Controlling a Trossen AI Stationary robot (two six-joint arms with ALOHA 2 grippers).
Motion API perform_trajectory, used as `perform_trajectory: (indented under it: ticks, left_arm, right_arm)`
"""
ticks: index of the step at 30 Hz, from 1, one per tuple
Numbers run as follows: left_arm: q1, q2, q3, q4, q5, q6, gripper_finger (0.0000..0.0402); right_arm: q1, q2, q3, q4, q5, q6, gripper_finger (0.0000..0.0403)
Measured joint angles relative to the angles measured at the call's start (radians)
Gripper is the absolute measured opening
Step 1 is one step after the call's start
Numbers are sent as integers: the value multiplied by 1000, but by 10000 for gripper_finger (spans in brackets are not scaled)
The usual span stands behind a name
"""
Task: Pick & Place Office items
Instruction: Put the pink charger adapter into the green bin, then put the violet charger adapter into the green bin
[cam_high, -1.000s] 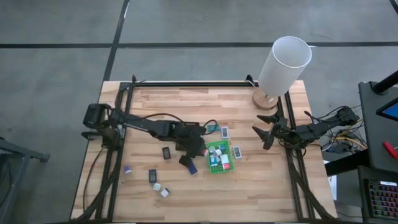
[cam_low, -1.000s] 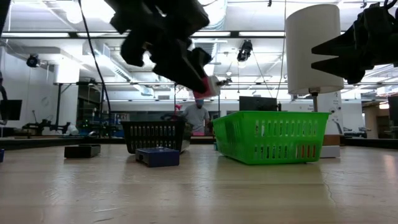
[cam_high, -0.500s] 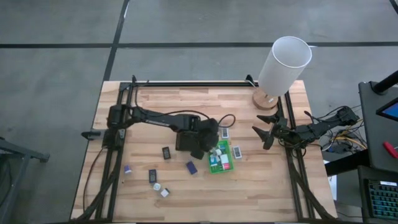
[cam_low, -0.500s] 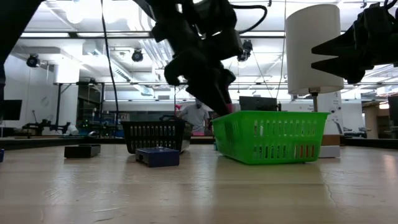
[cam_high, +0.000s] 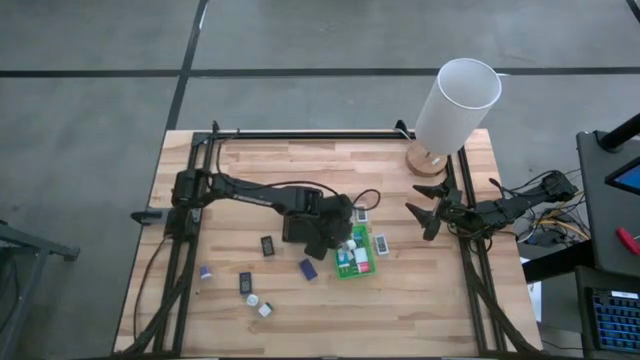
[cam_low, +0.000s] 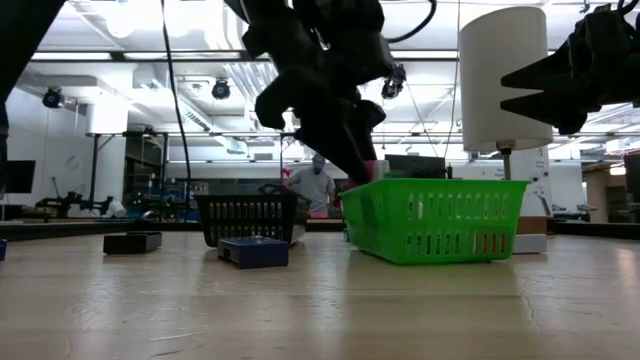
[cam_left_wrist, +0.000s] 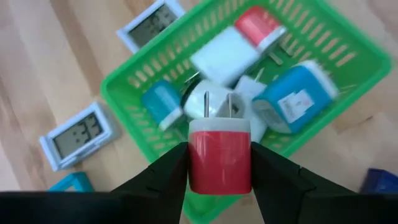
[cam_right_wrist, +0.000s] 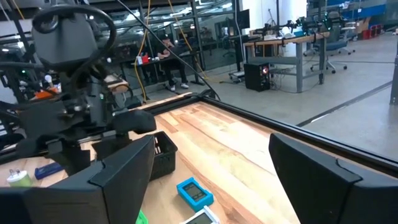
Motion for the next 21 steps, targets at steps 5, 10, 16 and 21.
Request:
perform_trajectory:
  ticks: [5,10,16,21]
  left_arm:
    - [-6,-2,11,3,-1,5,172]
    - [-13,-2,14,3,0,19,172]
    - [-12,-15,13,-8,-4,17,172]
    - [-17,-58,13,-9,-3,1,172]
  right_arm:
    - [0,0,0,0,0,0,308]
    - [0,0,0,0,0,0,314]
    - [0,0,0,0,0,0,320]
    - [0,0,0,0,0,0,317]
